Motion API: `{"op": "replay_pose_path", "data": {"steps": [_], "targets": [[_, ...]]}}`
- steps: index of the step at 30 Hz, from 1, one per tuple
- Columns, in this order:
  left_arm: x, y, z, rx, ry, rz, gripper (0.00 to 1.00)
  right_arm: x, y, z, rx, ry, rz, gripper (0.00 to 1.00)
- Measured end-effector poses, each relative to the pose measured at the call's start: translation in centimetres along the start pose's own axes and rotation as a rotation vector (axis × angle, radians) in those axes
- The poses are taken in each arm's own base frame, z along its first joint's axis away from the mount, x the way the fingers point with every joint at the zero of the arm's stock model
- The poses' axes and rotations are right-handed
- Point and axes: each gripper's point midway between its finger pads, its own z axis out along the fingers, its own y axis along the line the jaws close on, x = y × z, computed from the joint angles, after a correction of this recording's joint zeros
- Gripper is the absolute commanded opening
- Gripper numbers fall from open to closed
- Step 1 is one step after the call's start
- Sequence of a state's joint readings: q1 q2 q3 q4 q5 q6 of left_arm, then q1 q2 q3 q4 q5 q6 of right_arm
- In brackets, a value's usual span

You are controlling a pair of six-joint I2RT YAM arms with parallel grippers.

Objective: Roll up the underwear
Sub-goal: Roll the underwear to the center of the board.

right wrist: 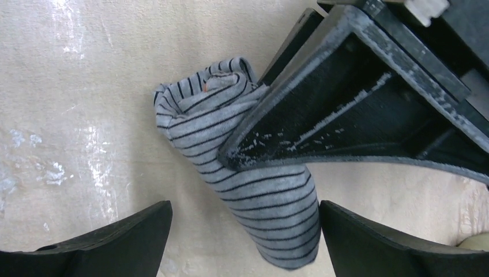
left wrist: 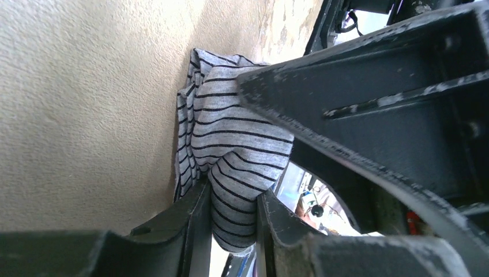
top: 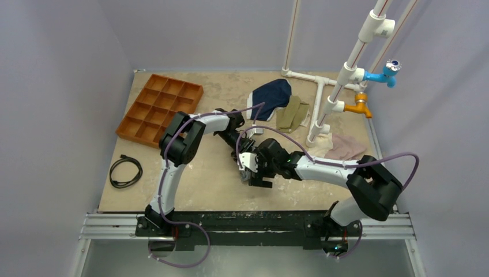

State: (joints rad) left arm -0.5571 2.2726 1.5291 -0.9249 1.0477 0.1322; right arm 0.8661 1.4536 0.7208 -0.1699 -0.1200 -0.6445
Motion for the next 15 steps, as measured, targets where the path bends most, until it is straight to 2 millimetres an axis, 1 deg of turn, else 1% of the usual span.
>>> {"op": "replay_pose_path", "data": {"steps": [4,15], "targets": [[0.0,0.0,0.0,0.004,0.004,-0.008,0.0,-0.2,0.1,1.0,-0.005,0.002,-0.016,0.97],[0.0,0.0,0.2,0.022,0.015,-0.033,0.0,-1.6,-0.4,2.2,0.002,-0.031,-0.034,0.84]]}}
